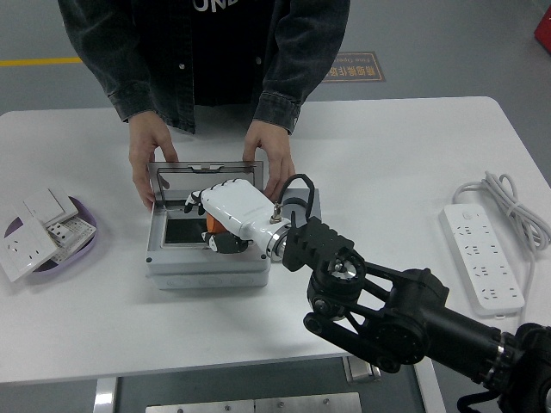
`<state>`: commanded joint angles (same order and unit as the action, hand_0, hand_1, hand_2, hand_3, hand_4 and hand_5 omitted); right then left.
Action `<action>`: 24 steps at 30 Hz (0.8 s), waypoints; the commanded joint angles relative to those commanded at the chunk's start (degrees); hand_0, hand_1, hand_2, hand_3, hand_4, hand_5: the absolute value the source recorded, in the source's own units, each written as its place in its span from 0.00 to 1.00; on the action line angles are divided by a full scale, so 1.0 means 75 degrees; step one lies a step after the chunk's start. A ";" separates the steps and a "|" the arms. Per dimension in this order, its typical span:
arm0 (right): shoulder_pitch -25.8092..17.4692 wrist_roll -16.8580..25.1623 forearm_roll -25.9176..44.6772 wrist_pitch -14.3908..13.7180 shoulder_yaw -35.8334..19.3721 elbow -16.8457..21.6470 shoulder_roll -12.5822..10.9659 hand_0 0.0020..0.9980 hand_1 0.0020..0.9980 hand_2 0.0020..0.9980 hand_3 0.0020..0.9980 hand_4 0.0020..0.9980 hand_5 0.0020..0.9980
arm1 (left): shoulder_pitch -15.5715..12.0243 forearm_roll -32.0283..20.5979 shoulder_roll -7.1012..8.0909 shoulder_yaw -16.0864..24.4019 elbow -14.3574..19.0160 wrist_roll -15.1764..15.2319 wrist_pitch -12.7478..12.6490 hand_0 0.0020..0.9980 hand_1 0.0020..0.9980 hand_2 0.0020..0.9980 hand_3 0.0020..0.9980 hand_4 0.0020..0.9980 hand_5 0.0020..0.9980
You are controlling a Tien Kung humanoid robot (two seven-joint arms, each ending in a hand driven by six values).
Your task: Pick up the cylinder from the cube,place it in the box,flap close box
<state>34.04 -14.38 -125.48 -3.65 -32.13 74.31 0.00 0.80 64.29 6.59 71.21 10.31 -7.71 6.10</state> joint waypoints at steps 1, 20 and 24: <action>-0.0002 0.0006 -0.0011 0.0002 -0.0001 0.0001 0.0000 0.73 0.68 0.67 0.70 0.45 0.25 | 0.0001 0.0001 0.0001 -0.0001 0.0000 0.0000 0.0000 0.64 0.67 0.66 0.71 0.76 0.33; -0.0044 0.0306 0.0449 0.0137 0.0010 -0.0021 0.0000 0.76 0.68 0.68 0.70 0.78 0.31 | 0.0012 0.0006 -0.0006 -0.0013 0.0000 -0.0001 0.0003 0.64 0.67 0.66 0.71 0.76 0.33; -0.0110 0.0553 0.1207 0.0083 -0.0026 0.0074 0.0000 0.76 0.68 0.68 0.70 0.78 0.31 | 0.0004 0.0001 -0.0017 -0.0008 0.0000 -0.0001 0.0000 0.64 0.67 0.66 0.71 0.76 0.33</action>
<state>33.22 -10.23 -116.42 -3.03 -32.32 74.86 0.00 0.83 64.30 6.46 71.15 10.31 -7.72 6.11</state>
